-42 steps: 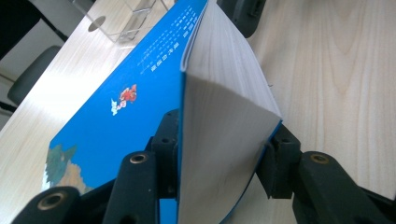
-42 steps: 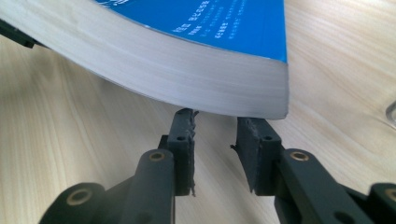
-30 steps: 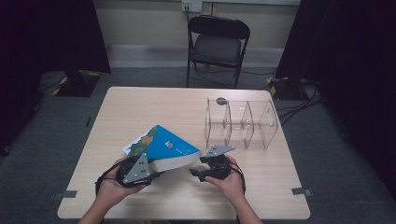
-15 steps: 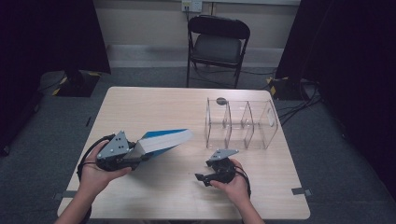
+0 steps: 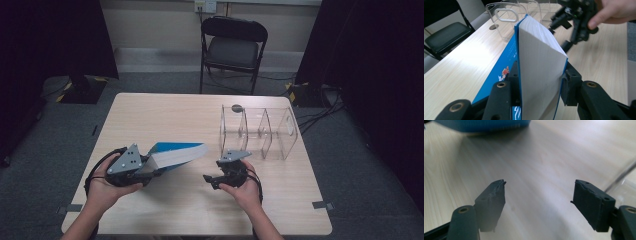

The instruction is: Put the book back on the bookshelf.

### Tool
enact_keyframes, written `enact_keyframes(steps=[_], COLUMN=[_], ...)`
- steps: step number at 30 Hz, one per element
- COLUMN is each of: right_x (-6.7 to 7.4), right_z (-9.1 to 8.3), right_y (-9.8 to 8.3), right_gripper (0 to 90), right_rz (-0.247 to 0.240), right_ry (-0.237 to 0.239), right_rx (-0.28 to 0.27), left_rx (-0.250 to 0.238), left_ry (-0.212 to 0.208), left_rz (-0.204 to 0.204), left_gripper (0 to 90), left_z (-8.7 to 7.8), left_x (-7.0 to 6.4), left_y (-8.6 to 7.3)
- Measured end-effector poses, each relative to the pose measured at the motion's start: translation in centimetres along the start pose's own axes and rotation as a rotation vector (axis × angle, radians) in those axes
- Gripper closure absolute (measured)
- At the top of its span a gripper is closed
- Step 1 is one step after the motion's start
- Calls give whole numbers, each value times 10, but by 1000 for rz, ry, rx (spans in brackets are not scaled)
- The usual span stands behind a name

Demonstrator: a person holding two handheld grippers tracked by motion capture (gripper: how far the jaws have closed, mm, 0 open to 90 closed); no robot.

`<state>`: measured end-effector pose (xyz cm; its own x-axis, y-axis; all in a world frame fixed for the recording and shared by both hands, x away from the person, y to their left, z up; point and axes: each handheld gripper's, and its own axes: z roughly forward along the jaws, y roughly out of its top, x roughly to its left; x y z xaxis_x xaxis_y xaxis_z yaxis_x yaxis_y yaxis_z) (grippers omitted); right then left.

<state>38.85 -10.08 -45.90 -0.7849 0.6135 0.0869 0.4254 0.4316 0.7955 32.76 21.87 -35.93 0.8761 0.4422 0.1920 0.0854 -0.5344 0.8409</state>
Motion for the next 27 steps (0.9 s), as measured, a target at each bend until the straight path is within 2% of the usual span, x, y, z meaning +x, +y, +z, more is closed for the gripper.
enact_keyframes(steps=[4,8,11,13,16,20,21,22,23,24,25,26,27], right_x=[2,6,9,12,14,14,15,16,16,17,18,19,22], right_z=[-4,-4,-3,-3,-3,0,0,0,0,0,1,1,2], right_y=[15,23,27,30,29,28,27,27,28,28,29,30,31], right_gripper=[253,274,293,296,306,321,373,386,386,386,387,396,403], right_rz=[-4,-30,0,-30,-33,-40,-46,-43,-44,-43,-44,-48,-65], right_ry=[7,17,41,23,35,40,50,53,51,49,55,57,56], right_rx=[-37,-42,-64,-50,-57,-66,-72,-81,-89,-91,-96,-95,-85], left_rx=[4,-1,4,8,8,9,-3,-12,2,26,54,84,102], left_ry=[-22,-50,-59,-64,-81,-77,-80,-79,-48,-29,-8,6,-28], left_rz=[26,35,47,59,82,84,53,53,67,105,135,146,151], left_gripper=[608,607,605,602,599,597,588,563,488,357,272,229,238], left_z=[-1,2,3,2,1,2,2,3,5,7,11,15,19], left_x=[-8,-18,-23,-24,-23,-24,-24,-25,-28,-32,-36,-40,-45], left_y=[4,9,7,4,0,-3,-5,-5,-3,-2,-2,-4,-7])
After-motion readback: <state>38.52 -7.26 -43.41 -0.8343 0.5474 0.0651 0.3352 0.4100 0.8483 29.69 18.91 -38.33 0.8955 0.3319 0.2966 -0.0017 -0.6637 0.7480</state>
